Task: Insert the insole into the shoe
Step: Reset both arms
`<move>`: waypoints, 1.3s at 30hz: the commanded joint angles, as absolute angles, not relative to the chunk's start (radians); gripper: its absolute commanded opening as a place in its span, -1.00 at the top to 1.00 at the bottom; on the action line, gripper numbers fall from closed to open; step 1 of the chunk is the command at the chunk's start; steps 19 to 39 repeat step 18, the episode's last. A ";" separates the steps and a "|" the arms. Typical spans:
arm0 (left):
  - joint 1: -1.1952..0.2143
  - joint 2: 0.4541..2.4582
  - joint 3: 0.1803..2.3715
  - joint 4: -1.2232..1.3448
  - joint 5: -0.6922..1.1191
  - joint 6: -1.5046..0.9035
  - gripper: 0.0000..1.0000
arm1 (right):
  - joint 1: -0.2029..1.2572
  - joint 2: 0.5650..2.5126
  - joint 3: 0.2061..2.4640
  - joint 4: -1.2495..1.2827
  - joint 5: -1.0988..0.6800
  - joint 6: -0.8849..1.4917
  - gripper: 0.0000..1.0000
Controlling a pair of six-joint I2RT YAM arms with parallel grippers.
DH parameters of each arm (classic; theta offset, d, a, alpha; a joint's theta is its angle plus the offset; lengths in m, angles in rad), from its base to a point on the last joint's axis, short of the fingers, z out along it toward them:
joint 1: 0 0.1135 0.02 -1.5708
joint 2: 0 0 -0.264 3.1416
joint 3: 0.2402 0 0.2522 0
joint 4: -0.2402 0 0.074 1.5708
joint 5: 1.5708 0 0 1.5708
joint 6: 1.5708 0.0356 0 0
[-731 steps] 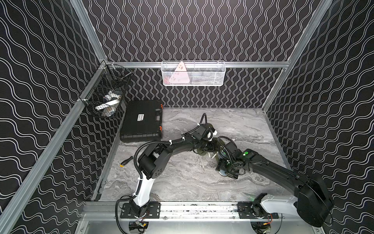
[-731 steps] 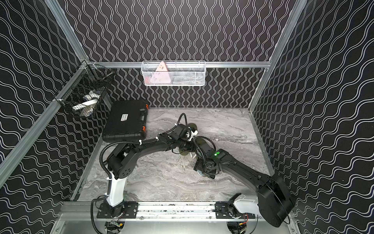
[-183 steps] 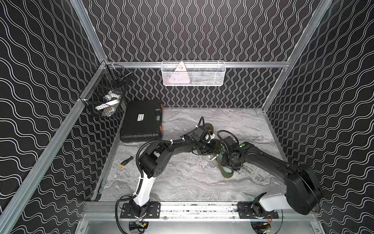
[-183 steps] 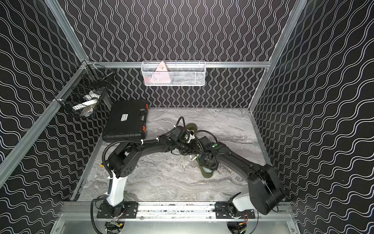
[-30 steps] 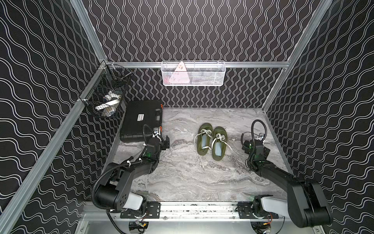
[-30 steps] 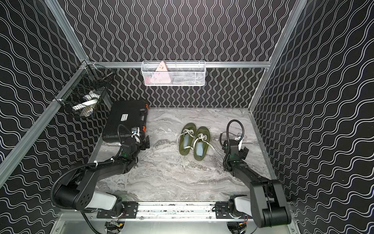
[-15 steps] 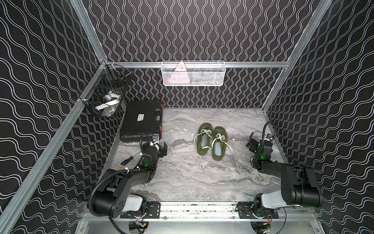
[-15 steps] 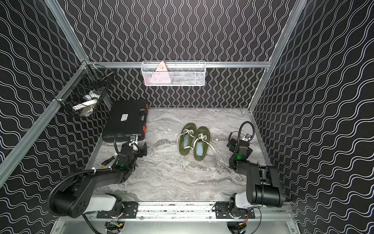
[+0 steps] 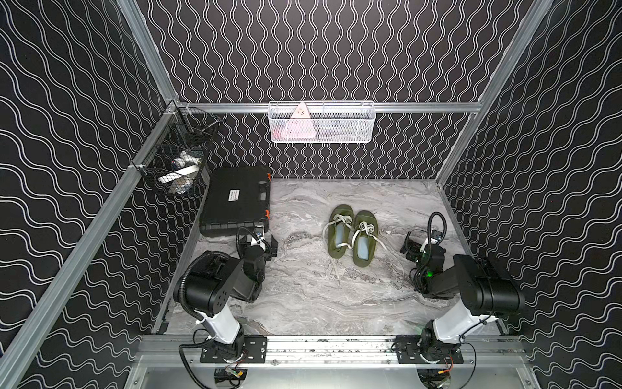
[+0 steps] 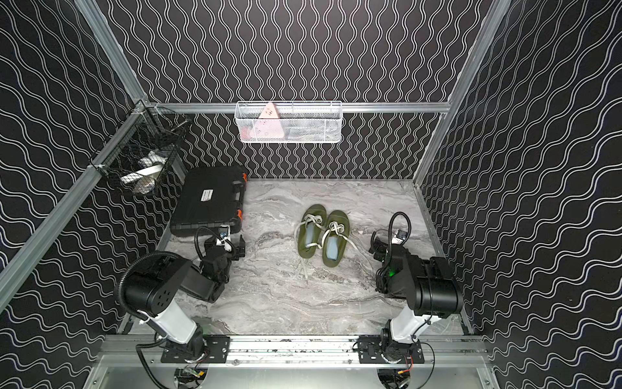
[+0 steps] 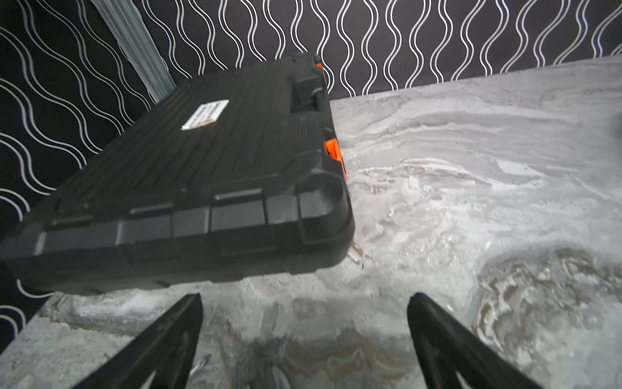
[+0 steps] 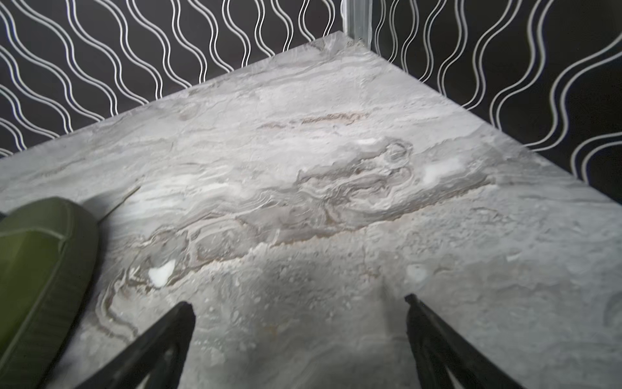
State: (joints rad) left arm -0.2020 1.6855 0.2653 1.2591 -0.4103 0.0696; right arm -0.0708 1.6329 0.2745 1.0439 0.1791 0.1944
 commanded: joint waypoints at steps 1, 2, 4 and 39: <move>-0.199 1.677 0.280 1.245 -0.444 0.057 -0.99 | -0.066 1.631 0.293 1.130 0.208 0.169 -1.00; -0.199 1.678 0.281 1.244 -0.444 0.055 -0.98 | -0.066 1.669 0.268 1.230 0.206 0.159 -1.00; -0.198 1.681 0.281 1.250 -0.444 0.062 -0.99 | -0.067 1.659 0.224 1.290 0.224 0.181 -1.00; -0.170 1.669 0.319 1.155 -0.402 0.040 -0.99 | -0.066 1.652 0.294 1.165 0.184 0.155 -1.00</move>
